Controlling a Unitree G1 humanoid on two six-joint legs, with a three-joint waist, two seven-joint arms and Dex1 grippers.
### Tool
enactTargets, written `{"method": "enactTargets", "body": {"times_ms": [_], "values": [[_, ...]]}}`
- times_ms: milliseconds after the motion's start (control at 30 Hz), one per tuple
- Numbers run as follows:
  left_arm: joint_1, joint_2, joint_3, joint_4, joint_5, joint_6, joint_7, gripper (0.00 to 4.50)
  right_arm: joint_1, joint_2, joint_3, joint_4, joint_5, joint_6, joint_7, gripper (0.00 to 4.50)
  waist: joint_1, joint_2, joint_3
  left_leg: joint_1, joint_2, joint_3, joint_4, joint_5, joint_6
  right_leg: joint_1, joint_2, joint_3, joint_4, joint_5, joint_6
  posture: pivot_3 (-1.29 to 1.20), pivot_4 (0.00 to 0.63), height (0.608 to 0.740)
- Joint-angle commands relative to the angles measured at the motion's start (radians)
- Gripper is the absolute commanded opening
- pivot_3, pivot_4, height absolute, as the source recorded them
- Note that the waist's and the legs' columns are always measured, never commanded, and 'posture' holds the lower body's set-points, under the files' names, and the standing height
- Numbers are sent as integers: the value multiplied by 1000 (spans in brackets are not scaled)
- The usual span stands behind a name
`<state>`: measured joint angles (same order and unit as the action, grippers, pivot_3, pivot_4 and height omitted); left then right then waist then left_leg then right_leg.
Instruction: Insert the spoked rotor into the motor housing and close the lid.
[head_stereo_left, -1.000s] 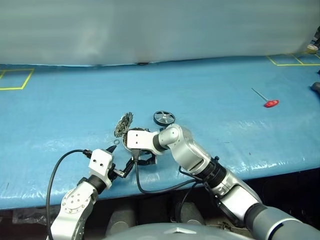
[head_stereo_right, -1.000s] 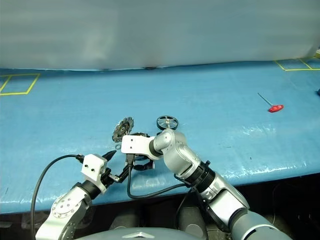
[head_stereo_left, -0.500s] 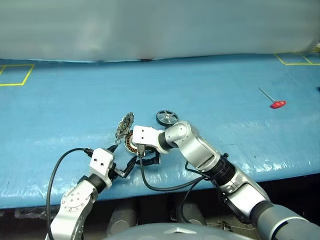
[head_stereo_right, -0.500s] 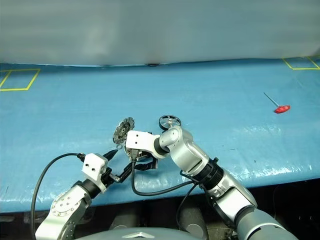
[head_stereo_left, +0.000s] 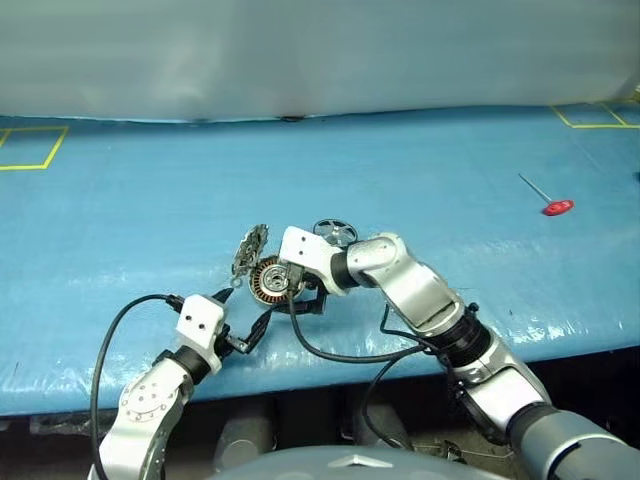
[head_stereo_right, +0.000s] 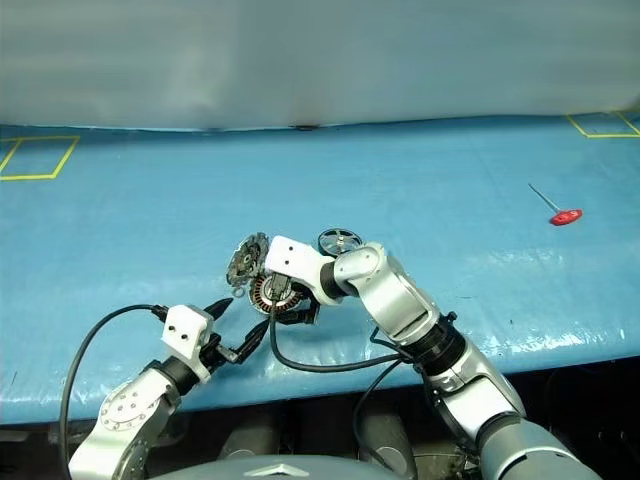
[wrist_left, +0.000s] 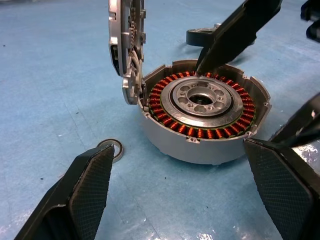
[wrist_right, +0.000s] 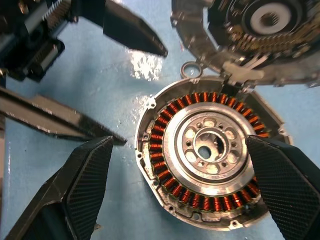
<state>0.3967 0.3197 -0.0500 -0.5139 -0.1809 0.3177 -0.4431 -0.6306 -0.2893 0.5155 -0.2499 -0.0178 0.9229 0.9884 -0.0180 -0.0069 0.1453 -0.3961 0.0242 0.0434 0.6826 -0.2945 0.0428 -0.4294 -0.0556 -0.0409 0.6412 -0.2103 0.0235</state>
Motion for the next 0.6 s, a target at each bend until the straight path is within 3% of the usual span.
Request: {"method": "enactTargets", "body": {"times_ms": [33, 367, 600], "values": [[-1, 7, -4, -16, -19, 0, -11, 4500, -15, -23, -62, -73, 62, 7, -8, 4471, 0, 0, 0, 0, 0, 0, 0, 0, 0, 0, 0, 0, 0, 0, 0, 0, 150, 740], [3, 18, -2, -16, 7, -35, -13, 4500, 131, 13, -354, -117, 199, -128, -189, 4471, 7, 0, 0, 0, 0, 0, 0, 0, 0, 0, 1, 0, 0, 0, 1, 0, 150, 740], [56, 23, 35, -22, 11, -133, -11, 4500, 290, 24, -473, -122, 274, -270, -259, 4471, 6, 0, 0, 0, 0, 1, 0, 0, 0, 0, 1, 1, 0, 0, 1, 0, 150, 740]]}}
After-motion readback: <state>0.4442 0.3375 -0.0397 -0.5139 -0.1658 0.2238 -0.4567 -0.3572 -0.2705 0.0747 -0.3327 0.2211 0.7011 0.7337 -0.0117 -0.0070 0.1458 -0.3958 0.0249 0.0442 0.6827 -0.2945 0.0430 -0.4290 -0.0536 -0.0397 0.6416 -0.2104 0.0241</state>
